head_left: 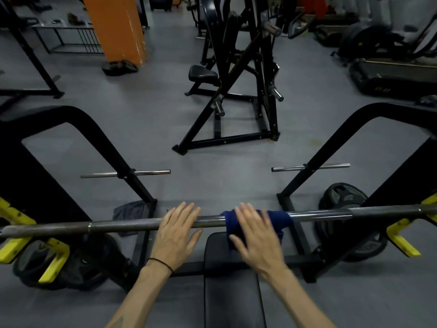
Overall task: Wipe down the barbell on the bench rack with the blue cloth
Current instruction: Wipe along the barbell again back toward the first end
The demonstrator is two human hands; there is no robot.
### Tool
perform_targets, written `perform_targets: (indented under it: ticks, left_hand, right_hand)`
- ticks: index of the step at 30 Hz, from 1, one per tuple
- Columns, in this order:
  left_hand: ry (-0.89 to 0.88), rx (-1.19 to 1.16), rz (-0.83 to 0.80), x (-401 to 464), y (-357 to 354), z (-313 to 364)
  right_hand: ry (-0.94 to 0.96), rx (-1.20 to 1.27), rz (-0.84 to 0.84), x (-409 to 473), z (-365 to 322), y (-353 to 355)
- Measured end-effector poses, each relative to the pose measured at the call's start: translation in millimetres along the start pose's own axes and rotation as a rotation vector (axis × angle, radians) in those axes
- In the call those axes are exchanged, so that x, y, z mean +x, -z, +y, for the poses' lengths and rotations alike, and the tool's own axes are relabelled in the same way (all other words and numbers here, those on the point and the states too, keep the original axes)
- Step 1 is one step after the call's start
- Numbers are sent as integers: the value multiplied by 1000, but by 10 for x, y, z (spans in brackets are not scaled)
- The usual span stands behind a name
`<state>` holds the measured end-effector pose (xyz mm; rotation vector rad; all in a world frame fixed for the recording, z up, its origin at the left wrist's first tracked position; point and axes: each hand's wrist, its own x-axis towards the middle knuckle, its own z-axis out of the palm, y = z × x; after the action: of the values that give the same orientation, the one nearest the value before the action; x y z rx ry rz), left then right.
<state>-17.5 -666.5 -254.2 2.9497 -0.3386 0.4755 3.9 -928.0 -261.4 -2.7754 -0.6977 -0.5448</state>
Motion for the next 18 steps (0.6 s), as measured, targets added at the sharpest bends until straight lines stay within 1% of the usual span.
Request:
perform_targets:
  ticks: [1, 3, 5, 6, 7, 8, 9, 11, 12, 13, 14, 16, 18]
  left_hand:
    - [-2, -8, 0, 3, 4, -9]
    - [0, -21, -4, 15, 9, 2]
    - [20, -25, -6, 35, 11, 39]
    - [28, -24, -8, 44, 6, 53]
    - [32, -25, -5, 45, 0, 59]
    - [27, -27, 0, 40, -8, 52]
    - [13, -26, 3, 31, -13, 34]
    - [-24, -17, 10, 9, -18, -18]
    - [-38, -15, 14, 1, -12, -38]
    - [-43, -16, 15, -3, -4, -43]
    - [-41, -17, 15, -7, 0, -39]
    - [-16, -24, 8, -3, 3, -16]
    - [30, -32, -17, 24, -2, 40]
  right_hand:
    - [-42, -35, 21, -16, 177, 50]
    - [-224, -63, 57, -61, 377, 131]
    - [-400, -37, 79, -27, 228, 83]
    - [-454, -10, 97, 37, 62, 28]
    - [-449, 24, 101, 104, -116, -24]
    - [-383, 49, 82, 152, -266, -62]
    - [-274, 47, 45, 165, -359, -88]
    - [-71, 15, -20, 168, -272, -50]
    - [-40, 2, -30, 149, -142, -14]
    - [-55, -18, -20, 121, 19, 18]
    - [-109, -40, 5, 95, 185, 65]
    - [-272, -49, 32, 53, 396, 152]
    - [-440, -34, 72, 114, 270, 99]
